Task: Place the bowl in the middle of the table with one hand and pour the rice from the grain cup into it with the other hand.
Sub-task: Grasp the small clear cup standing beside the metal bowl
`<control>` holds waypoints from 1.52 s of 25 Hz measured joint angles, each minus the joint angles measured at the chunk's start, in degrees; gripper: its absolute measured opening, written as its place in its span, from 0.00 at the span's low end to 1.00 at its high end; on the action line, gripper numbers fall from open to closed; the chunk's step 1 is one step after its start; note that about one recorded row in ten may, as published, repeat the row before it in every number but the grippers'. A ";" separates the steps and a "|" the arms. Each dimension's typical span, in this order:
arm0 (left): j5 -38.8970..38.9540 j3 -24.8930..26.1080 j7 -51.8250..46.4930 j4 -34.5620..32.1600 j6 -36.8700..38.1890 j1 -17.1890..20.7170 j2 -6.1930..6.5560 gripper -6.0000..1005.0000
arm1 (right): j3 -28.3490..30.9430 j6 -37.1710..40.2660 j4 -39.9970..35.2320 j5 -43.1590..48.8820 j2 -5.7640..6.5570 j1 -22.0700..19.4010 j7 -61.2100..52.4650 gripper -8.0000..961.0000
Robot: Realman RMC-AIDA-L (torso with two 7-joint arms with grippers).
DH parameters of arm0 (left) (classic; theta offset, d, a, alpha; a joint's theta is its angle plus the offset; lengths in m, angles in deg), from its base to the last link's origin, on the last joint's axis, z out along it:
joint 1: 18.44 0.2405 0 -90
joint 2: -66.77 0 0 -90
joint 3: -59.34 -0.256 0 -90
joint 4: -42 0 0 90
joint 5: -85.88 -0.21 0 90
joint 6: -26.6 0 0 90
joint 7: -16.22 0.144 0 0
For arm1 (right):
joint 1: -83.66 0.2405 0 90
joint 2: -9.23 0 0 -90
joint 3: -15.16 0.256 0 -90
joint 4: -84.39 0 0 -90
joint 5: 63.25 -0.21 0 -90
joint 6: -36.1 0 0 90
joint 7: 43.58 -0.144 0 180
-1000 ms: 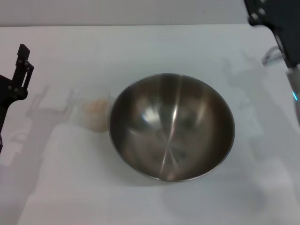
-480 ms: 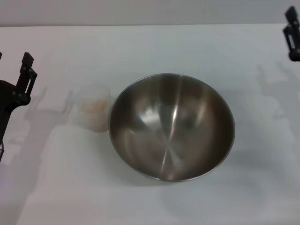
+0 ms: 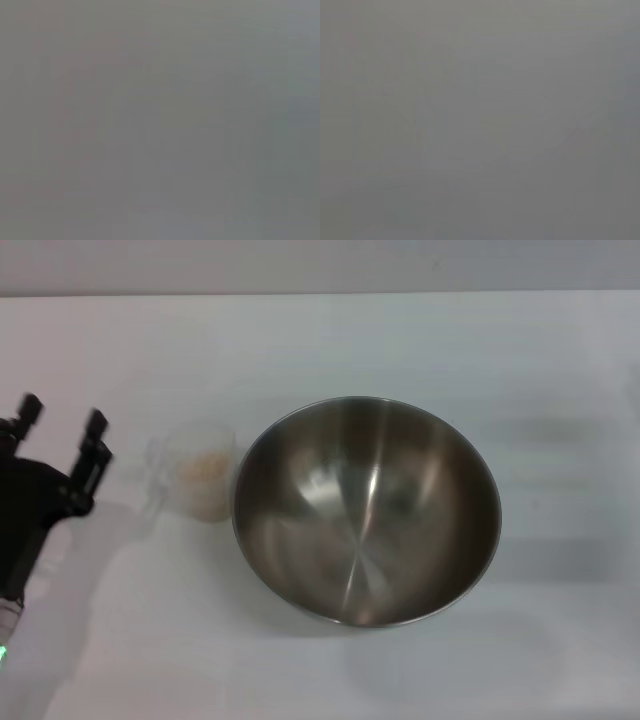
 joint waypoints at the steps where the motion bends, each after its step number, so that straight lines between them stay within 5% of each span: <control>1: 0.00 0.00 0.00 0.00 0.00 0.00 0.00 0.61 | 0.00 0.00 0.00 0.00 0.00 0.00 0.00 0.74; 7: 0.00 -3.61 0.00 -0.22 -5.50 0.08 -0.06 0.60 | 0.03 -1.14 0.08 0.32 0.10 0.98 0.19 0.76; 38: 0.42 -3.00 2.80 0.23 -15.96 -3.56 -0.21 0.58 | -0.26 -1.50 0.24 0.53 0.21 1.51 0.23 0.76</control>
